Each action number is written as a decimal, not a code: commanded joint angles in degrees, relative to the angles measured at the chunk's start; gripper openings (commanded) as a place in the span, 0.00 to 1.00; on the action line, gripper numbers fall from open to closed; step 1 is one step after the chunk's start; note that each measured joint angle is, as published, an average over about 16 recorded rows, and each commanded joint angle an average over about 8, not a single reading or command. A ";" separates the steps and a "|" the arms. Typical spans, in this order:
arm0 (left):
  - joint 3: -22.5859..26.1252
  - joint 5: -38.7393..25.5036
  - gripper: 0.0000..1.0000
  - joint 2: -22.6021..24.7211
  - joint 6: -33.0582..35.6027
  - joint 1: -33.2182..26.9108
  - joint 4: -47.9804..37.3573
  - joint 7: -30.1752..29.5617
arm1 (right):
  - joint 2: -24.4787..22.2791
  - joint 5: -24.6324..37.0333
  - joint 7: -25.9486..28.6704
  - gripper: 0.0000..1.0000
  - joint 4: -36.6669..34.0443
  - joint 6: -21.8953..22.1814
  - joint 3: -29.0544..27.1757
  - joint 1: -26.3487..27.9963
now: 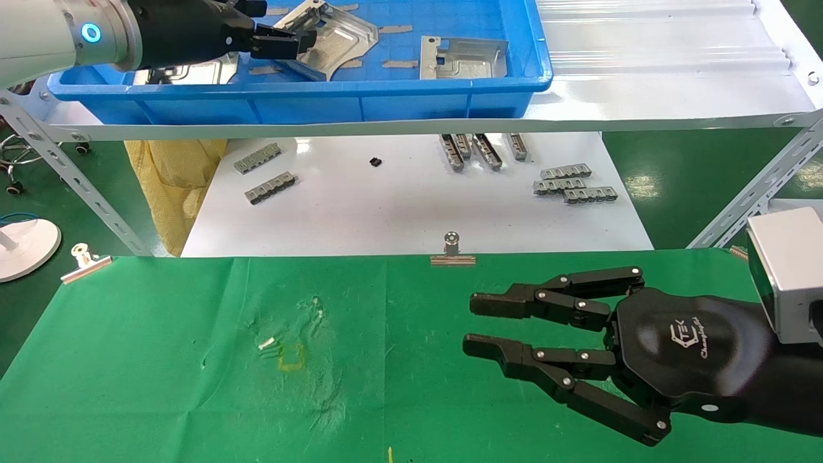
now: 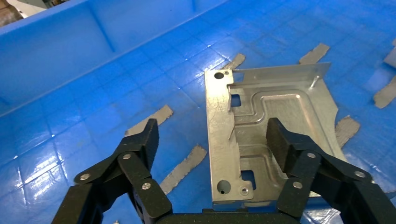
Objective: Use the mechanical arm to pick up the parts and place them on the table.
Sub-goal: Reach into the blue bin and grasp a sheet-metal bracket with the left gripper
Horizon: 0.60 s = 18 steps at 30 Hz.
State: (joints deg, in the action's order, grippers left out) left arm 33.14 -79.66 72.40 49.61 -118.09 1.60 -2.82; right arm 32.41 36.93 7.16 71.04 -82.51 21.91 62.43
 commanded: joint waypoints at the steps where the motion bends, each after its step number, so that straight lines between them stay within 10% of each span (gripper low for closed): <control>1: 0.20 -0.29 0.00 0.14 -0.41 -0.10 -0.28 0.44 | 0.00 0.00 0.00 1.00 0.00 0.00 0.00 0.00; 18: -0.48 0.66 0.00 1.13 -2.72 0.31 -1.42 0.61 | 0.00 0.00 0.00 1.00 0.00 0.00 0.00 0.00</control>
State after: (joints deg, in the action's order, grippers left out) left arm 32.69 -79.05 73.53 47.02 -117.79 0.24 -2.15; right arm 32.41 36.93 7.15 71.04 -82.51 21.91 62.43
